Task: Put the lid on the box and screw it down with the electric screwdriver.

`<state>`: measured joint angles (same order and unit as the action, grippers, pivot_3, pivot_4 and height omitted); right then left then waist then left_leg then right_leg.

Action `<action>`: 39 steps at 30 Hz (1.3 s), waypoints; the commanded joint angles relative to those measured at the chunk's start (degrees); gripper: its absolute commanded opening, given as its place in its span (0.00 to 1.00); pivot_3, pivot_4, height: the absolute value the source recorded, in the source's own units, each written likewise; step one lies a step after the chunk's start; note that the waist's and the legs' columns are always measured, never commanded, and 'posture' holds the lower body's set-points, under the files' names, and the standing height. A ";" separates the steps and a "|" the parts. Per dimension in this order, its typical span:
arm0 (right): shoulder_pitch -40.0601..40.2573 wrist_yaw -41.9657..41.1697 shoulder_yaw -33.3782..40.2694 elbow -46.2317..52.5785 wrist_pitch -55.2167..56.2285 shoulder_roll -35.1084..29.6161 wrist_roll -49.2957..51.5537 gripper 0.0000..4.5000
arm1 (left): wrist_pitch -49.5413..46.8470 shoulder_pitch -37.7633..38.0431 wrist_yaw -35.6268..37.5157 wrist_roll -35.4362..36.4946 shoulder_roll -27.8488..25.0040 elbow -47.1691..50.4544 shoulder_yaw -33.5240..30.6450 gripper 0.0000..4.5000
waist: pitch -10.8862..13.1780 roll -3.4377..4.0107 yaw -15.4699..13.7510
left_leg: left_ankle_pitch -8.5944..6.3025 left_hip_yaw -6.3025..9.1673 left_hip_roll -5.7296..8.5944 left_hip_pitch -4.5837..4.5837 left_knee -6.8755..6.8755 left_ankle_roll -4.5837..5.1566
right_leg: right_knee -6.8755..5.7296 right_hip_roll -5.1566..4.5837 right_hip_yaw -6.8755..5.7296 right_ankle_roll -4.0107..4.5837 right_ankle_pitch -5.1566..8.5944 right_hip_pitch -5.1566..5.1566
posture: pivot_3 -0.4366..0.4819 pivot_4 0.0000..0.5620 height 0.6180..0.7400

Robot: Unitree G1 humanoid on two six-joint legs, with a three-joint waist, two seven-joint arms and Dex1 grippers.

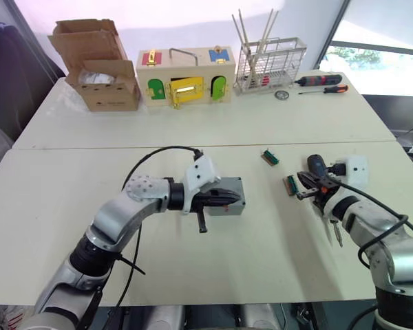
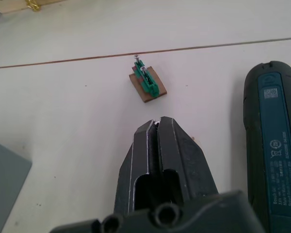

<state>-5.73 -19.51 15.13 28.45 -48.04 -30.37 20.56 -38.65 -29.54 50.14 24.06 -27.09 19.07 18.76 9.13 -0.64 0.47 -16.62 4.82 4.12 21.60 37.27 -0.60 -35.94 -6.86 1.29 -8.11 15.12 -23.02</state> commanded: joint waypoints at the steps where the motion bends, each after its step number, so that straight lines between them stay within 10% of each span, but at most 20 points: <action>1: -4.50 -2.70 2.08 4.76 1.50 -0.27 4.85 0.01 | 0.40 -2.35 0.27 0.78 -1.97 -0.81 -5.39 0.00 | 0.01 0.00 0.12 | 0.00 0.00 0.00 0.00 0.00 0.00 | -0.01 0.00 0.00 0.00 0.00 0.00 | 0.48 0.27 0.92; 12: -11.19 -16.00 -14.09 -0.87 8.44 -1.14 6.02 0.01 | -8.03 2.87 3.97 6.52 -15.04 6.71 -12.50 0.00 | 0.10 0.04 0.01 | 0.00 0.06 0.02 0.49 0.27 0.00 | -0.07 -0.02 -0.05 -0.01 0.00 -0.36 | 0.48 0.27 0.92; 39: -9.78 -18.37 -16.40 -9.11 13.64 -0.78 2.25 0.01 | -9.61 4.93 -2.68 7.27 -13.26 9.14 -12.21 0.00 | 0.11 0.06 0.07 | 0.06 0.07 0.02 0.79 0.59 -0.13 | -0.19 -0.01 -0.05 -0.01 -0.01 -0.56 | 0.48 0.27 0.92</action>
<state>-15.48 -38.10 -1.78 18.69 -35.59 -31.39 23.04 -49.38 -23.38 47.28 31.66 -40.50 27.38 6.17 9.24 -0.57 0.54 -16.55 4.89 4.14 22.39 37.85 -0.73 -36.13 -6.87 1.23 -8.11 15.10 -23.58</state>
